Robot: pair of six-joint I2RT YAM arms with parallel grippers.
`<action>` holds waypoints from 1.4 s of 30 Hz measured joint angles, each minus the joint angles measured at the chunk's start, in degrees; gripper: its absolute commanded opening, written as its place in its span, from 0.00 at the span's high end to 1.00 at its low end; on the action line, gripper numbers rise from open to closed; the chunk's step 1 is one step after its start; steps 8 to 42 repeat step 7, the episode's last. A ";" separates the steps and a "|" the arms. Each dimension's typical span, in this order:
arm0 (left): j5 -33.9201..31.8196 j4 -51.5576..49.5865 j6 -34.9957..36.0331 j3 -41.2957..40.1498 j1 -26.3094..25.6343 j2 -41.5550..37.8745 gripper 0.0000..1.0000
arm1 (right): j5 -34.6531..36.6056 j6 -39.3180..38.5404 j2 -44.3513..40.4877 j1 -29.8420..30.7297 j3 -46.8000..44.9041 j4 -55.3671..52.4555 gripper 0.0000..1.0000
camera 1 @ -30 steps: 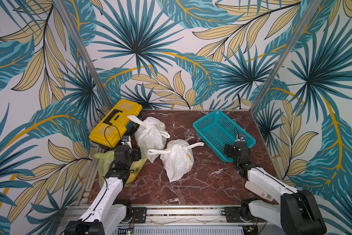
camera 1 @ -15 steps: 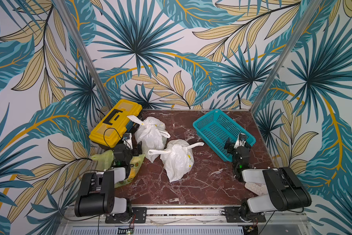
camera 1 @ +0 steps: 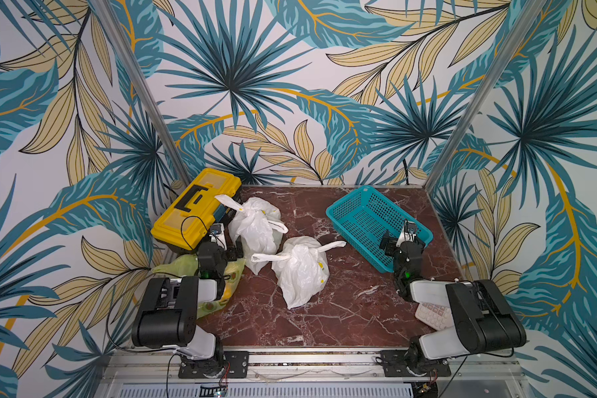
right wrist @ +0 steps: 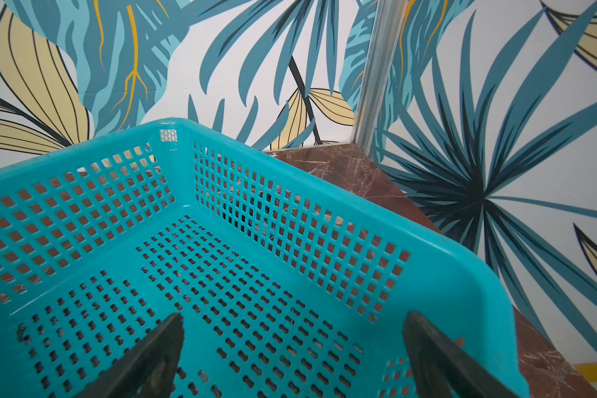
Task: Place the pears into plastic bags & tie knots
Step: Reset both arms
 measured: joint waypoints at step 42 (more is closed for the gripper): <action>-0.94 0.31 1.29 0.00 -1.46 0.11 0.01 | 0.00 -0.02 0.00 0.00 0.07 -0.22 0.01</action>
